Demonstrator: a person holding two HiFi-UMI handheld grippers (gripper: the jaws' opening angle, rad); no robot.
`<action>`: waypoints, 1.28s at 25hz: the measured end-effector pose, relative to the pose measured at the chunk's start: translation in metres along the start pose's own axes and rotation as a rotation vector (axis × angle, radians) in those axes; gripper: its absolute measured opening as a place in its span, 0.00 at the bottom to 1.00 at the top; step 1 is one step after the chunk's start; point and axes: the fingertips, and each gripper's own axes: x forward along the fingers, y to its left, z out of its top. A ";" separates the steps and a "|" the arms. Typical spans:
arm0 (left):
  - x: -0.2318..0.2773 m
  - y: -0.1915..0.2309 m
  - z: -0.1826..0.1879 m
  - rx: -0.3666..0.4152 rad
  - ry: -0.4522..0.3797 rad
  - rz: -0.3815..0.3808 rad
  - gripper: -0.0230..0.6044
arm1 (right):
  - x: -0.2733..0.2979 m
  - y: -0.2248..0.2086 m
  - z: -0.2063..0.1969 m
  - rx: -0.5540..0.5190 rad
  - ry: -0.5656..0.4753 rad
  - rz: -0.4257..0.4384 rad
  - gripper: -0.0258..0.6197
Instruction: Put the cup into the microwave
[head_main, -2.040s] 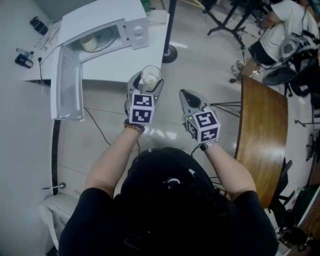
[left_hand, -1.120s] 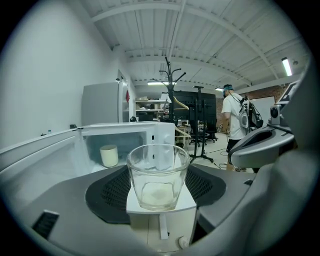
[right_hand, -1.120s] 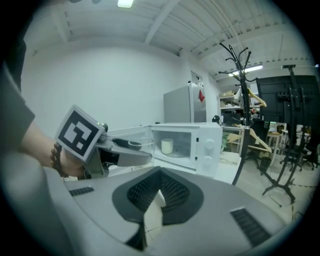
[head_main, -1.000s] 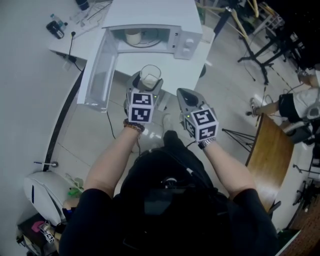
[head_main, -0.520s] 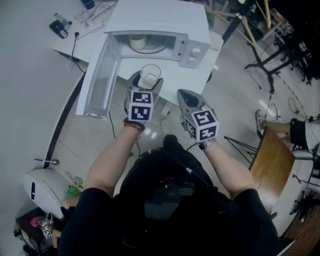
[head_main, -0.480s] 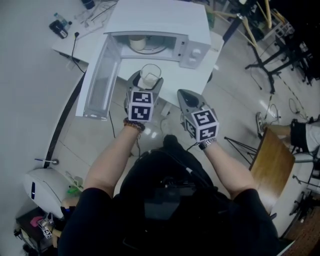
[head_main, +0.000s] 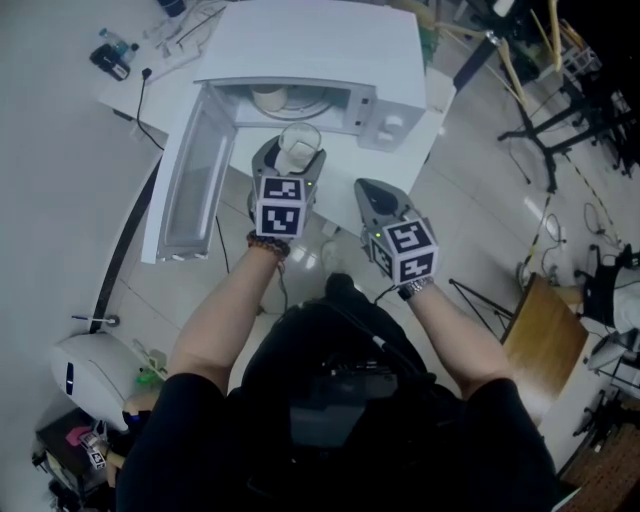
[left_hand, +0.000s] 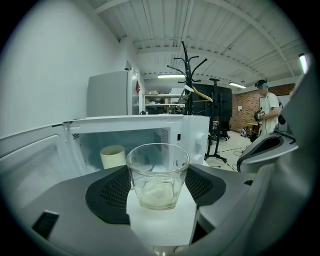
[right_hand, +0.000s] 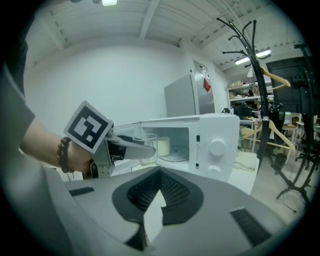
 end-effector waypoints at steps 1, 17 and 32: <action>0.005 0.001 0.001 -0.002 0.003 0.002 0.57 | 0.002 -0.004 0.000 0.002 0.003 0.002 0.04; 0.083 0.022 0.009 -0.037 0.039 0.032 0.57 | 0.027 -0.055 -0.009 0.039 0.050 0.004 0.04; 0.153 0.040 0.008 -0.058 0.072 0.041 0.57 | 0.058 -0.067 -0.020 0.070 0.094 0.083 0.04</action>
